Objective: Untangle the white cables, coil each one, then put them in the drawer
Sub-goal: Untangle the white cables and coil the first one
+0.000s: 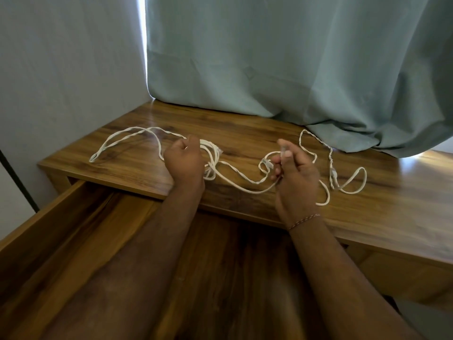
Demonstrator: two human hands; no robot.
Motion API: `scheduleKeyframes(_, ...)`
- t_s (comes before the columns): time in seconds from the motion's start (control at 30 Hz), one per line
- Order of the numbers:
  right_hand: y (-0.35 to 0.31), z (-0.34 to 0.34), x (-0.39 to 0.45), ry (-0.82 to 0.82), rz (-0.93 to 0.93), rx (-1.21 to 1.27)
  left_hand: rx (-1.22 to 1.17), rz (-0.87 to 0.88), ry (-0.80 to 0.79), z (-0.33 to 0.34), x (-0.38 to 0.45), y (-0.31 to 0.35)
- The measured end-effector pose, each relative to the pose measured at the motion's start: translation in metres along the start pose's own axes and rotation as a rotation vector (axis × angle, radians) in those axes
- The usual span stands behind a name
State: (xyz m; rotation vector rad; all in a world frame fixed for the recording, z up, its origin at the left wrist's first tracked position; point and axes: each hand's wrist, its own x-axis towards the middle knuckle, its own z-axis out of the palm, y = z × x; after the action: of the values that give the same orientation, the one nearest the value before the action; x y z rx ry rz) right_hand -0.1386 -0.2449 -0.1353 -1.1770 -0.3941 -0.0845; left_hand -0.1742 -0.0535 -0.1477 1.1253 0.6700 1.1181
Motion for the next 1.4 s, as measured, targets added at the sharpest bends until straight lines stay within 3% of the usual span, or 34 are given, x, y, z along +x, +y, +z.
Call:
scheduleKeyframes(0.17,0.013,0.016,-0.013,-0.165,-0.107,-0.518,-0.083,-0.089,-0.073,-0.001,-0.005,0.014)
scheduleKeyframes(0.3,0.017,0.027,-0.021,-0.142,0.069,-0.555,-0.227,-0.278,-0.186,0.003,-0.015,0.023)
scheduleKeyframes(0.4,0.016,0.026,-0.02,-0.234,0.035,-0.614,-0.197,-0.355,-0.286,0.011,-0.023,0.022)
scheduleKeyframes(0.53,0.011,0.025,-0.017,-0.362,0.078,-0.454,-0.18,-0.379,-0.4,0.017,-0.032,0.018)
scheduleKeyframes(0.73,0.008,0.019,-0.014,-0.358,0.231,0.0,-0.136,-0.365,-0.456,0.016,-0.036,0.014)
scheduleKeyframes(0.9,-0.003,0.021,-0.016,-0.366,0.389,0.115,-0.149,-0.424,-0.431,0.013,-0.035,0.017)
scheduleKeyframes(1.07,0.0,0.029,-0.022,-0.435,0.366,0.127,-0.197,-0.565,-0.429,0.01,-0.017,0.003)
scheduleKeyframes(1.2,0.0,0.031,-0.022,-0.421,0.294,0.05,-0.224,-0.522,-0.413,0.014,-0.022,0.003)
scheduleKeyframes(1.4,-0.001,0.031,-0.022,-0.352,0.172,-0.149,0.031,-0.104,-0.467,0.021,-0.04,0.007)
